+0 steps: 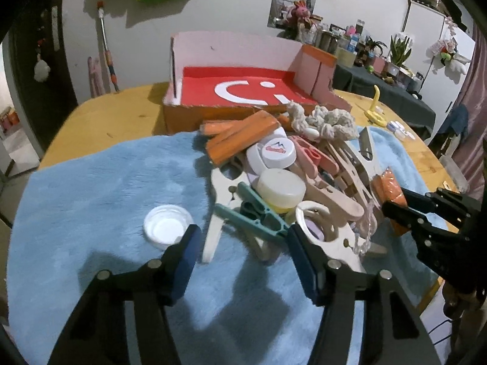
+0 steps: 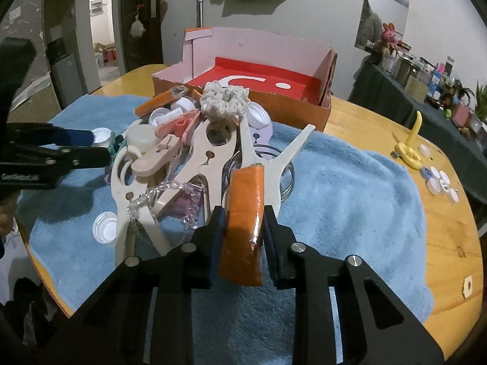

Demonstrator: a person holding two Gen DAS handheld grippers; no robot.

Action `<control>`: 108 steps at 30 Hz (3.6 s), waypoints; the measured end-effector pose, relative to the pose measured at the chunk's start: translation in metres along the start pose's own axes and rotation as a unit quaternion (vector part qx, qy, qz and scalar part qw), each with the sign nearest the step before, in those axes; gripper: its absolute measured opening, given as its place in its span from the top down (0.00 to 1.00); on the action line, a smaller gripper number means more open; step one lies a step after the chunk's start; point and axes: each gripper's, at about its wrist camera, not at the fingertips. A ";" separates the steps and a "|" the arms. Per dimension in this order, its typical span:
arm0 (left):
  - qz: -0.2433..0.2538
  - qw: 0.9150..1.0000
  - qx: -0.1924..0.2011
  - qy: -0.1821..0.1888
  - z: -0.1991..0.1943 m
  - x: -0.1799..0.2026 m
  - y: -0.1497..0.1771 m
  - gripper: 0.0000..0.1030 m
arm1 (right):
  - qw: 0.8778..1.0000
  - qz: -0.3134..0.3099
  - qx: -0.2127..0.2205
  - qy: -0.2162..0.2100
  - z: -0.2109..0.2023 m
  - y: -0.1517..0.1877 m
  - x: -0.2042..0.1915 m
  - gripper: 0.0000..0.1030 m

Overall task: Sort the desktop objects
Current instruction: 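Grasp the teal clip with the left tool while the right tool grasps the orange stick, then carry the teal clip and orange stick into the red box with both tools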

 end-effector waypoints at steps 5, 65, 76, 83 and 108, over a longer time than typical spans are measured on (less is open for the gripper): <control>-0.012 1.000 -0.003 0.015 0.006 -0.002 -0.008 0.46 | 0.999 0.016 0.014 -0.029 -0.011 0.005 0.014 0.79; -0.064 0.997 -0.012 0.049 0.012 -0.025 -0.029 0.88 | 0.998 -0.016 0.028 -0.053 -0.016 -0.014 0.009 0.79; -0.043 0.997 -0.004 0.061 -0.015 -0.027 -0.031 0.88 | 0.997 -0.025 0.036 -0.056 -0.023 -0.025 -0.003 0.79; -0.013 0.998 0.002 0.057 -0.028 -0.025 -0.068 0.88 | 0.997 -0.045 0.048 -0.045 -0.031 -0.060 -0.004 0.79; 0.025 1.000 -0.004 0.002 0.051 -0.024 -0.226 0.88 | 1.000 -0.025 0.005 -0.006 0.079 -0.247 0.049 0.79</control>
Point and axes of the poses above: each gripper's, at about its wrist camera, not at the fingertips, and z roughly the way its jaws point, x to its right, y to its underside, and after that the axes turned 8 degrees about -x, right-handed
